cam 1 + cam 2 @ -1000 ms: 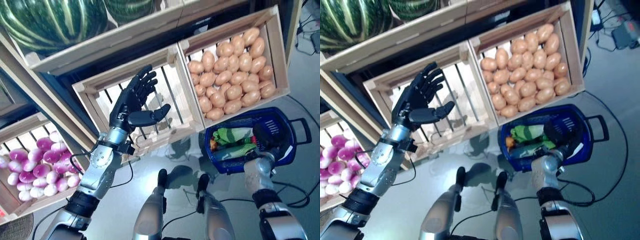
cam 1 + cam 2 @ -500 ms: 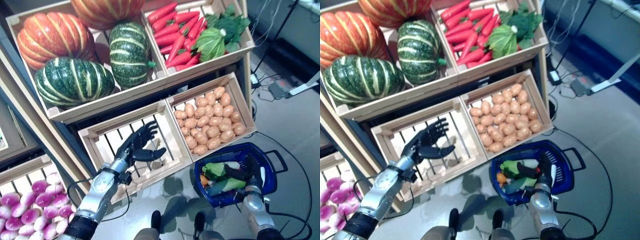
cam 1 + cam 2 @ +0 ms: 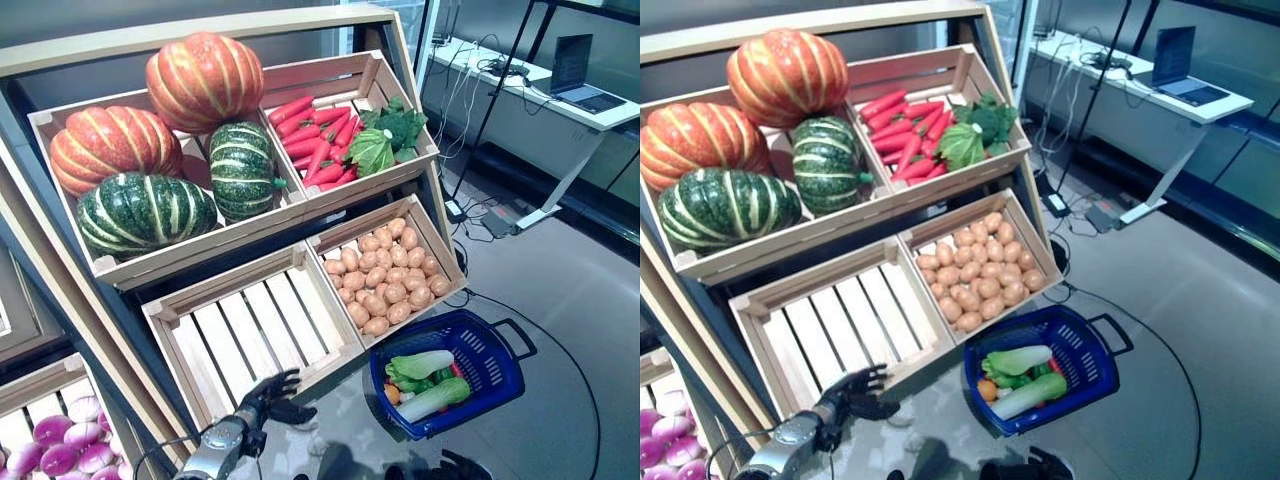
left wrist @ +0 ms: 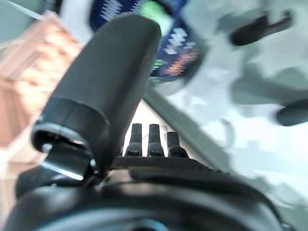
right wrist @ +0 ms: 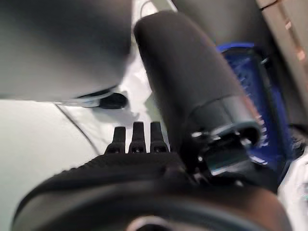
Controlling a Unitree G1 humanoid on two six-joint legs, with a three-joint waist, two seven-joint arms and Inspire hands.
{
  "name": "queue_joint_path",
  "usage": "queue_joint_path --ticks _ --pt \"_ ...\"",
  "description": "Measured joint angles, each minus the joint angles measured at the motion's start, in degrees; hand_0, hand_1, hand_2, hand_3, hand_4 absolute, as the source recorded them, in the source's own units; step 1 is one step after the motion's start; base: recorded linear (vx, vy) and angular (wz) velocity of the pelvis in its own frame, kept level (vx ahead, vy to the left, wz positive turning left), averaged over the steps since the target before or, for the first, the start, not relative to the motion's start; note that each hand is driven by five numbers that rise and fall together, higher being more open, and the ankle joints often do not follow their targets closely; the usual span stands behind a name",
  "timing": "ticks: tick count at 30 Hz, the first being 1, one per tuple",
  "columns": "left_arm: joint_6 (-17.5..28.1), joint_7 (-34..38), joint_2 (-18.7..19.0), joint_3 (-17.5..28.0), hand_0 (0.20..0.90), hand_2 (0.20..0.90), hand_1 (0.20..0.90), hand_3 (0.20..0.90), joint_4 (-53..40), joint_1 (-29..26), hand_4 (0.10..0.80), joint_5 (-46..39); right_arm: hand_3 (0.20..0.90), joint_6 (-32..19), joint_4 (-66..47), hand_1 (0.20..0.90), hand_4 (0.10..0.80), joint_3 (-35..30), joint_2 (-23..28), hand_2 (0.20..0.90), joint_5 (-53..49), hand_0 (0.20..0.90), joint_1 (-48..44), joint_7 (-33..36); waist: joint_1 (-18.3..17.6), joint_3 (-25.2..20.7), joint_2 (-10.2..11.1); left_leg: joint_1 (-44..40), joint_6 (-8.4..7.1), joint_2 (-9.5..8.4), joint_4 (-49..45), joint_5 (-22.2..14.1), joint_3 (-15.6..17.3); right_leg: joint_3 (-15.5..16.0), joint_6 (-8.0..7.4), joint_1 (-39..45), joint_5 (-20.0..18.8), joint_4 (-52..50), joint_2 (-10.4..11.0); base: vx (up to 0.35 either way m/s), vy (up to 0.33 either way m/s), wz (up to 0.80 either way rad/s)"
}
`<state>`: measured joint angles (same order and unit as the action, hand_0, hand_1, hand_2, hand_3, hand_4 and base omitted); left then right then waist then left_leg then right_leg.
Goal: Put vegetables into the basket
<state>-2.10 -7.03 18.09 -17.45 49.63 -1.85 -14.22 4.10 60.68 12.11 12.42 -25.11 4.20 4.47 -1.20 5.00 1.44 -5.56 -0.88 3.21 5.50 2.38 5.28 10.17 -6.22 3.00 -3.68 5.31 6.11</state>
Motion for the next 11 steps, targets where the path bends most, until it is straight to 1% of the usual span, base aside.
queue_joint_path --ticks 1,3,7,11 --pt "-0.6 0.2 -0.7 0.4 0.900 0.900 0.900 0.900 3.0 0.0 0.800 0.1 0.900 0.0 0.0 0.900 0.800 0.0 0.0 0.900 0.0 0.900 -0.2 0.0 0.0 -0.3 0.0 -0.1 0.02 0.04 0.0 0.0 0.0 0.0 0.00 0.1 0.0 0.0 0.0 0.000 0.000 0.00" --pt "-1.5 0.5 -1.1 0.4 0.900 0.900 0.900 0.900 5.3 0.5 0.800 1.1 0.900 0.0 -0.1 0.900 0.800 0.0 0.0 0.900 0.0 0.900 -0.6 0.0 0.2 -0.6 0.0 -0.2 0.05 0.08 0.0 0.0 0.0 0.0 0.09 0.2 0.1 0.0 -0.1 0.000 0.000 0.00" --pt "-2.0 1.4 -1.2 0.5 0.900 0.900 0.900 0.900 5.7 2.5 0.800 1.1 0.900 0.0 -0.2 0.900 0.800 0.0 0.0 0.900 0.0 0.900 -0.7 0.0 0.6 -1.6 -0.3 0.0 0.05 0.08 0.0 0.0 -0.1 0.0 0.16 0.1 0.1 0.0 -0.1 0.000 0.000 0.00" --pt "-2.1 2.2 -1.3 0.6 0.900 0.900 0.900 0.900 6.9 2.6 0.800 1.1 0.900 0.0 -0.2 0.900 0.800 0.0 0.0 0.900 0.0 0.900 -0.9 0.0 0.7 -2.0 -0.7 0.2 0.01 0.09 0.0 -0.1 -0.2 0.0 0.20 0.1 0.1 0.0 -0.1 0.000 0.000 0.00"
